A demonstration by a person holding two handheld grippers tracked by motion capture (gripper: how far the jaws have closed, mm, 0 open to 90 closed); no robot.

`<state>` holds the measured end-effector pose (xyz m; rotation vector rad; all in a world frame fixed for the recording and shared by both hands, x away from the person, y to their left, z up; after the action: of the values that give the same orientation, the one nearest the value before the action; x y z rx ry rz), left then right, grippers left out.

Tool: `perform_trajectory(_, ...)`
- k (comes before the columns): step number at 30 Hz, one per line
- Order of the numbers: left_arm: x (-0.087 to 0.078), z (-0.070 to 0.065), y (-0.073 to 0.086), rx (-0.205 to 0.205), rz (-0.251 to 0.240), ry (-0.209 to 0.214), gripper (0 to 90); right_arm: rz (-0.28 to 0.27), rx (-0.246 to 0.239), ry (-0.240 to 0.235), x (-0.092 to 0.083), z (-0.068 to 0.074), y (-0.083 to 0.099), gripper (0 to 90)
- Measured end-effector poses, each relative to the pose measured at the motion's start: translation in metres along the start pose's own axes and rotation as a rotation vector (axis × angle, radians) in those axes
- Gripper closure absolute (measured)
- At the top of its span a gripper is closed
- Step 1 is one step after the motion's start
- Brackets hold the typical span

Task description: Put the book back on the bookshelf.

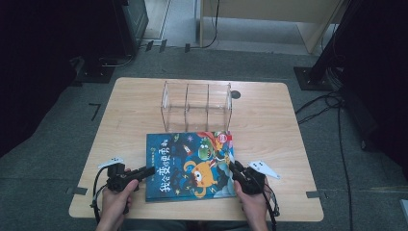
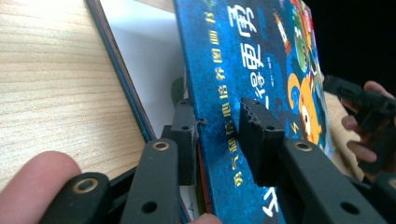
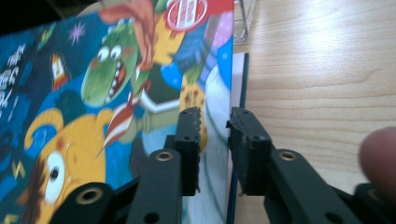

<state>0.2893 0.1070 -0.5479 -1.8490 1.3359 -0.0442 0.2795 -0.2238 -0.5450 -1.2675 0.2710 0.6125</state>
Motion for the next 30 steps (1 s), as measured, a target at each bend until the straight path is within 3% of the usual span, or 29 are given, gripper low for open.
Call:
perform_trajectory(4, 0.001, -0.002, 0.001, -0.001, 0.001, 0.013, 70.7, -0.025, -0.048, 0.032, -0.015, 0.003, 0.010, 69.3)
perform_trajectory(6, 0.001, -0.001, 0.001, -0.017, -0.004, 0.020, 70.8, -0.013, -0.071, 0.055, -0.017, 0.004, 0.019, 69.8)
perform_trajectory(10, 0.003, -0.001, 0.003, -0.024, -0.008, 0.028, 70.8, 0.013, -0.005, 0.036, -0.014, -0.001, 0.024, 70.6)
perform_trajectory(18, 0.008, -0.004, 0.010, -0.031, 0.005, 0.026, 68.7, 0.024, 0.050, 0.060, -0.009, -0.008, 0.028, 71.4)
perform_trajectory(24, 0.008, -0.005, 0.010, -0.027, 0.002, 0.035, 68.6, 0.023, 0.064, 0.060, -0.009, -0.010, 0.028, 71.4)
perform_trajectory(30, 0.005, -0.012, 0.008, -0.027, -0.012, 0.066, 71.0, 0.023, 0.043, 0.028, -0.009, -0.013, 0.025, 70.8)
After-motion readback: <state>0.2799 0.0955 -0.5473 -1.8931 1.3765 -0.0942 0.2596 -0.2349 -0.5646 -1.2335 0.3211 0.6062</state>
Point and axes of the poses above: each handheld gripper's, and its own axes: x roughly forward along the jaws, y roughly out of its underside, z roughly to its left, the point moved 8 cm from there along x, roughly forward along the jaws, and after that the axes turned 5 degrees about y, right-handed, at the moved point
